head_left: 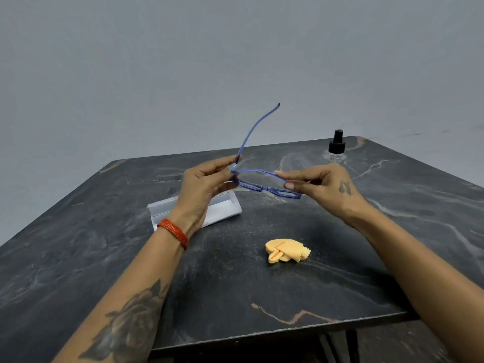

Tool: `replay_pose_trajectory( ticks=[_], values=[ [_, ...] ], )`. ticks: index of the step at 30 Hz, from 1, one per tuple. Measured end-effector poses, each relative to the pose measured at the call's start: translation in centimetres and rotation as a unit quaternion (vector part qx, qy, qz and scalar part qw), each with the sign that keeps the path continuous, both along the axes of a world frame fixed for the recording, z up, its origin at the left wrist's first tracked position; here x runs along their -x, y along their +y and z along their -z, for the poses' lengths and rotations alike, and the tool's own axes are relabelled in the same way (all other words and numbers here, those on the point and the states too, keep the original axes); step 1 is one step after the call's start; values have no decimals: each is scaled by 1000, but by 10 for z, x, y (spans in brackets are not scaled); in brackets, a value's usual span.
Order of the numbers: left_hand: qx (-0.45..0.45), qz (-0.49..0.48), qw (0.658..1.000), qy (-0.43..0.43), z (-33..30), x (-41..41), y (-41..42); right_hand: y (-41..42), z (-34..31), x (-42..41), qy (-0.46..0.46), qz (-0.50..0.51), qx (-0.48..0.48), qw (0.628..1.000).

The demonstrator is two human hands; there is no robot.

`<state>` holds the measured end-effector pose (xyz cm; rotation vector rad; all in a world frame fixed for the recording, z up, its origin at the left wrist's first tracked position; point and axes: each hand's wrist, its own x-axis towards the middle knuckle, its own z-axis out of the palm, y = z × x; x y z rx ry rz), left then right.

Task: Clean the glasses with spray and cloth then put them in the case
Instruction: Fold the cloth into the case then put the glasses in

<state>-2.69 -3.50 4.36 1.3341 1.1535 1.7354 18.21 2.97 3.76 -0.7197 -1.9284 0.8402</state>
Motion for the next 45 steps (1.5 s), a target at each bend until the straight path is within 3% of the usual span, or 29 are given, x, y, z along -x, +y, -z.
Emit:
replay_pose_trajectory(
  ticks=[7,11,14,18,21,24,27,30,36,40,45],
  values=[
    [45,32,984,170,3,0,-1,6,-6,-13,-46,-34,49,997],
    [10,0,970,243,5,-1,0,12,-7,-17,-70,-33,113,991],
    [-10,-23,959,283,7,0,1,14,-9,-18,-65,-23,125,990],
    [-39,-50,944,323,9,-1,3,12,-11,-26,-27,-87,141,986],
    [-78,-68,922,373,11,0,4,10,-9,-34,-58,-90,118,987],
    [-124,-77,890,432,13,0,5,7,-3,-36,-84,-62,55,993],
    [-156,-100,838,514,19,-2,7,6,6,-32,-111,35,-105,988],
    [-180,-119,783,583,26,-2,7,8,19,-30,-164,94,-223,956],
    [-216,-96,713,661,27,-8,2,5,27,-30,-217,115,-429,869],
    [-211,-75,685,693,26,-9,1,5,31,-30,-271,85,-488,825],
    [-191,-54,675,710,27,-10,0,3,33,-30,-296,64,-503,810]
  ],
)
